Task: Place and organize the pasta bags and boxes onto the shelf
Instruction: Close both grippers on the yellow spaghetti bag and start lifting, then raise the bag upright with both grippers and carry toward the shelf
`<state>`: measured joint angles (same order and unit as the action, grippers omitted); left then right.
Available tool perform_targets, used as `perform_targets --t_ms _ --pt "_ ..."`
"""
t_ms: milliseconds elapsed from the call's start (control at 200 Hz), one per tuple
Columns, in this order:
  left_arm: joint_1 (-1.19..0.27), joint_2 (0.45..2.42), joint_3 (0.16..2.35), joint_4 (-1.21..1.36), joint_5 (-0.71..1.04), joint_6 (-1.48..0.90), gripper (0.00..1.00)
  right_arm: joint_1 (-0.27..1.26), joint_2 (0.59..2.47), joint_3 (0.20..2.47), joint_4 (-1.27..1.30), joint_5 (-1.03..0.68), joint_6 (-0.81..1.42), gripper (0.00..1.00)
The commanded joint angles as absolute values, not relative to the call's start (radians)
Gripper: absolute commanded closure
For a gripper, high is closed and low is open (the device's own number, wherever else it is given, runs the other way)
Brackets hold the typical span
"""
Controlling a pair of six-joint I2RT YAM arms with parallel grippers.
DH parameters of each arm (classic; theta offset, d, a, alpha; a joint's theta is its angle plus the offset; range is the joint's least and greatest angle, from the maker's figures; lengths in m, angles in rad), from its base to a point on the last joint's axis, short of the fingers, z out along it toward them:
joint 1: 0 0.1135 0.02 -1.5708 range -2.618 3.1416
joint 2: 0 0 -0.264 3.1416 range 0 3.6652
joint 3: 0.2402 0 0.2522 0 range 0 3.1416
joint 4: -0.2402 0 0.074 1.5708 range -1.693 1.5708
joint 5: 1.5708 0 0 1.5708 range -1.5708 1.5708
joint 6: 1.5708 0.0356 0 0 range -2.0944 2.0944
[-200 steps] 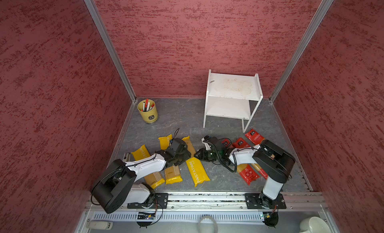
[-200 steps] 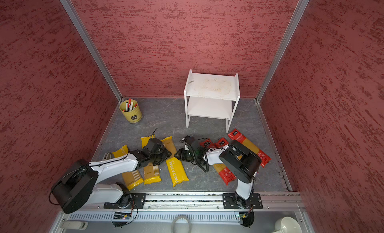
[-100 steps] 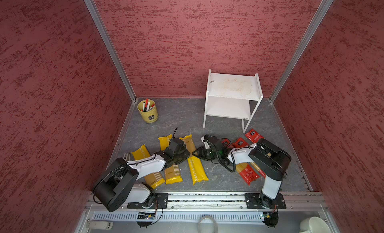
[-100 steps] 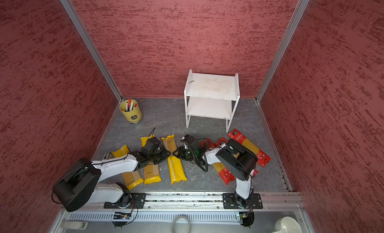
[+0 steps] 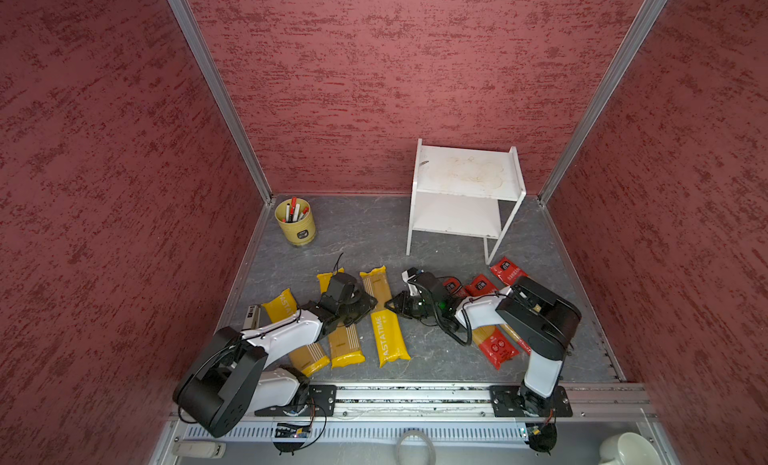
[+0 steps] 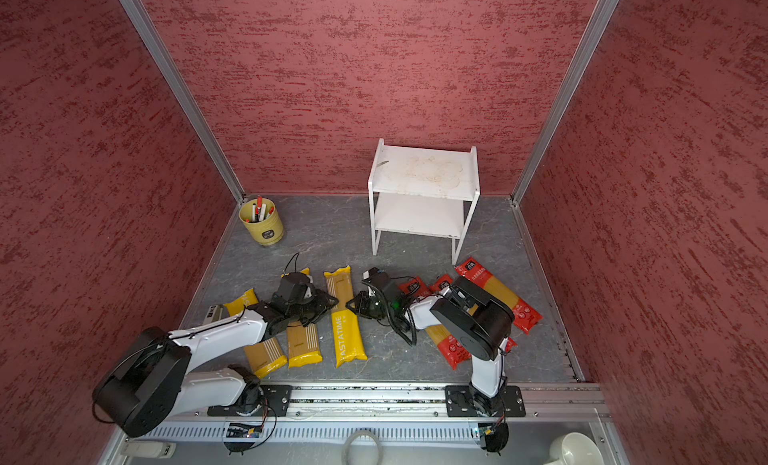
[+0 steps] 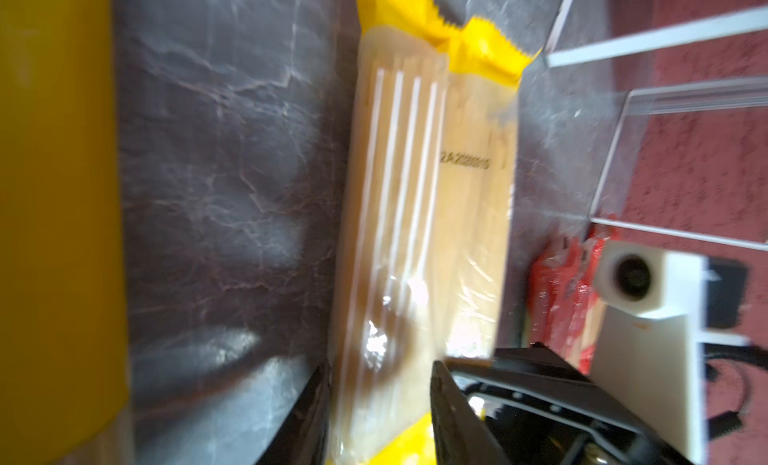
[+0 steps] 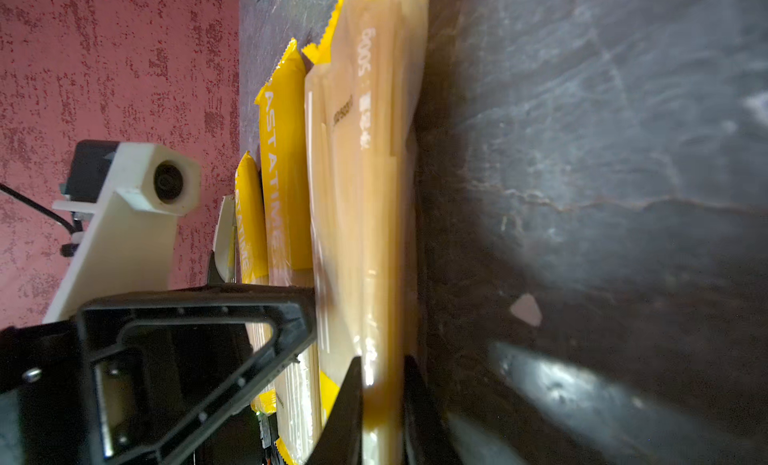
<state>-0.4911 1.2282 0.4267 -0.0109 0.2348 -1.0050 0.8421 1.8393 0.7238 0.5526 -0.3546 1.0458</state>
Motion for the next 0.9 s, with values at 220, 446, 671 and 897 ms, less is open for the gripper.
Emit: perform_targets --t_ms 220,446,671,897 --pt "-0.399 1.009 0.484 -0.106 0.270 -0.850 0.45 0.848 1.685 0.732 0.526 -0.260 0.917 0.94" --pt "-0.383 0.921 0.478 -0.011 0.297 -0.803 0.37 0.848 1.575 0.687 0.594 -0.233 0.776 1.00" --pt "-0.404 0.907 0.510 0.102 0.369 -0.727 0.34 0.847 1.406 0.618 0.707 -0.221 0.561 1.00" --pt "-0.536 0.938 0.539 0.192 0.317 -0.555 0.30 0.833 1.312 0.600 0.777 -0.202 0.388 1.00"
